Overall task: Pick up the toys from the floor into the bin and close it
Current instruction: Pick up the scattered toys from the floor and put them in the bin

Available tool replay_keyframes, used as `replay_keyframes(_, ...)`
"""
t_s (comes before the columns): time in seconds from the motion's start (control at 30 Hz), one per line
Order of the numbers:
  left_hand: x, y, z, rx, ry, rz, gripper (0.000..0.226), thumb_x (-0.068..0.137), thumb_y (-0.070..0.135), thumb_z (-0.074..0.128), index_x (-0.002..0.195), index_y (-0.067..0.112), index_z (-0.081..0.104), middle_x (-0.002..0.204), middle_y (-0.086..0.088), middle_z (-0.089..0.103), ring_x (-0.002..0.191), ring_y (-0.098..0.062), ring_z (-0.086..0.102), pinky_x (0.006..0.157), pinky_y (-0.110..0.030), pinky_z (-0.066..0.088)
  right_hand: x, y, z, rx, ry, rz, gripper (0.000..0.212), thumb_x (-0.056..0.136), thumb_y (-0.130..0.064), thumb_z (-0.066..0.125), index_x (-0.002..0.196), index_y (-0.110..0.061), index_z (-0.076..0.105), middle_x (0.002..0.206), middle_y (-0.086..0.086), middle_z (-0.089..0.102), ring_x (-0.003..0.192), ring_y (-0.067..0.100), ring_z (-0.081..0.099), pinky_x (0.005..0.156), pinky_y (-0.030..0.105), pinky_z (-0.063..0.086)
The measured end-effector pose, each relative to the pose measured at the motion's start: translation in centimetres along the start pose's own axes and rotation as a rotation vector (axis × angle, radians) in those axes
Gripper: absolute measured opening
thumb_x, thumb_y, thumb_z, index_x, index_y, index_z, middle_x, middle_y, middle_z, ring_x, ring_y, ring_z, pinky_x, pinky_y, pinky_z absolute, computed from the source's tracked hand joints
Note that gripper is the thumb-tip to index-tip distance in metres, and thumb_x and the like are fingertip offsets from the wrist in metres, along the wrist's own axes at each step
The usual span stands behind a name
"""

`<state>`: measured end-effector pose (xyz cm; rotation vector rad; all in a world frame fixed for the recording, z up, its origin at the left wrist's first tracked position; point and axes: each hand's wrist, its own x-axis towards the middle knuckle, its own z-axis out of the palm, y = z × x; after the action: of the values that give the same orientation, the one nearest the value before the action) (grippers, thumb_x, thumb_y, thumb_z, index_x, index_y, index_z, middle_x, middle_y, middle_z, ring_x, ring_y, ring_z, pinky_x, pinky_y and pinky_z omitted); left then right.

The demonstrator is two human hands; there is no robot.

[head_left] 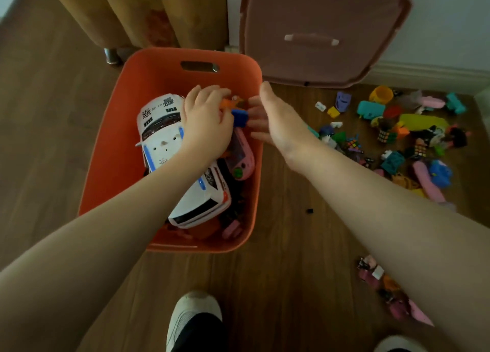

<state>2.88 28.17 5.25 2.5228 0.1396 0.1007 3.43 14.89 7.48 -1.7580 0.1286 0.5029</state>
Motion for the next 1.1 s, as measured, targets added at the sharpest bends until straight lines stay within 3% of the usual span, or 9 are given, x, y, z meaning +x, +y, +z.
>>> replay_keyframes(0.13,-2.9,1.9,0.6,0.107,-0.033,0.340,0.032,0.089,0.017,0.049,0.120,0.019,0.058,0.149,-0.008,0.032,0.142,-0.035,0.009,0.111,-0.054,0.010,-1.5,2.3,-5.0,-0.111,0.025,-0.008,0.051,0.099,-0.050,0.021,0.107,-0.019,0.060,0.097,0.004,0.067,0.085,0.018,0.066,0.074,0.031,0.052)
replay_keyframes(0.27,-5.6,6.1,3.5,0.121,-0.220,0.670,0.031,0.085,0.020,0.047,0.111,0.014,0.063,0.142,-0.013,0.041,0.140,-0.039,0.018,0.106,-0.057,0.019,-3.6,6.3,-11.9,-0.214,0.098,0.202,0.045,0.099,-0.047,0.029,0.105,-0.015,0.061,0.096,0.006,0.065,0.078,0.016,0.061,0.074,0.030,0.048)
replay_keyframes(0.4,-8.4,9.5,7.2,0.200,-0.377,0.812,0.033,0.087,0.021,0.047,0.116,0.013,0.061,0.142,-0.014,0.041,0.139,-0.038,0.021,0.108,-0.055,0.022,-6.5,11.2,-17.3,-0.508,0.064,0.319,0.027,0.097,-0.032,0.047,0.107,-0.012,0.063,0.104,0.006,0.061,0.090,0.019,0.057,0.078,0.033,0.047)
replay_keyframes(0.47,-9.5,10.5,9.4,0.338,-0.556,0.798,0.039,0.091,0.023,0.046,0.129,0.016,0.049,0.148,-0.008,0.031,0.141,-0.030,0.016,0.110,-0.047,0.020,-8.1,14.2,-19.3,-0.693,-0.010,0.291,0.024,0.096,-0.025,0.050,0.109,-0.011,0.064,0.106,0.005,0.061,0.094,0.017,0.055,0.080,0.031,0.044)
replay_keyframes(0.57,-10.4,10.6,13.1,0.572,-0.847,0.738,0.044,0.094,0.022,0.042,0.137,0.016,0.037,0.145,-0.009,0.030,0.128,-0.029,0.036,0.099,-0.041,0.039,-10.2,18.7,-21.2,-0.819,-0.150,0.341,0.021,0.093,-0.025,0.054,0.108,-0.013,0.064,0.107,0.002,0.061,0.104,0.020,0.057,0.082,0.028,0.041)
replay_keyframes(0.7,-10.1,9.0,18.6,0.756,-1.081,0.564,0.058,0.094,0.008,0.042,0.145,0.022,0.021,0.150,-0.012,0.020,0.118,-0.032,0.046,0.086,-0.038,0.049,-12.1,24.4,-22.2,-0.921,-0.255,0.415,0.040,0.091,-0.030,0.058,0.128,-0.018,0.052,0.126,0.007,0.052,0.112,0.024,0.052,0.091,0.031,0.042)
replay_keyframes(0.8,-8.9,8.5,20.8,0.831,-1.071,0.515,0.057,0.096,0.014,0.043,0.146,0.024,0.018,0.150,-0.015,0.017,0.121,-0.033,0.043,0.088,-0.038,0.045,-12.4,26.9,-21.8,-0.951,-0.243,0.411,0.045,0.092,-0.029,0.055,0.134,-0.023,0.043,0.131,0.010,0.044,0.111,0.028,0.052,0.095,0.039,0.044)
replay_keyframes(0.93,-9.6,9.5,23.8,0.760,-0.938,0.390,0.047,0.096,0.031,0.046,0.136,0.013,0.032,0.139,-0.017,0.027,0.111,-0.035,0.046,0.081,-0.041,0.047,-12.6,28.5,-21.5,-1.002,-0.202,0.346,0.047,0.093,-0.027,0.053,0.137,-0.026,0.037,0.137,0.009,0.034,0.108,0.031,0.055,0.088,0.042,0.049)
replay_keyframes(1.1,-11.8,8.8,25.5,0.677,-0.824,0.139,0.045,0.093,0.009,0.048,0.135,0.015,0.031,0.140,-0.017,0.022,0.111,-0.034,0.045,0.080,-0.039,0.047,-12.2,28.8,-20.5,-1.000,-0.106,0.302,0.048,0.094,-0.030,0.051,0.138,-0.021,0.036,0.141,0.012,0.028,0.114,0.032,0.051,0.086,0.041,0.050)
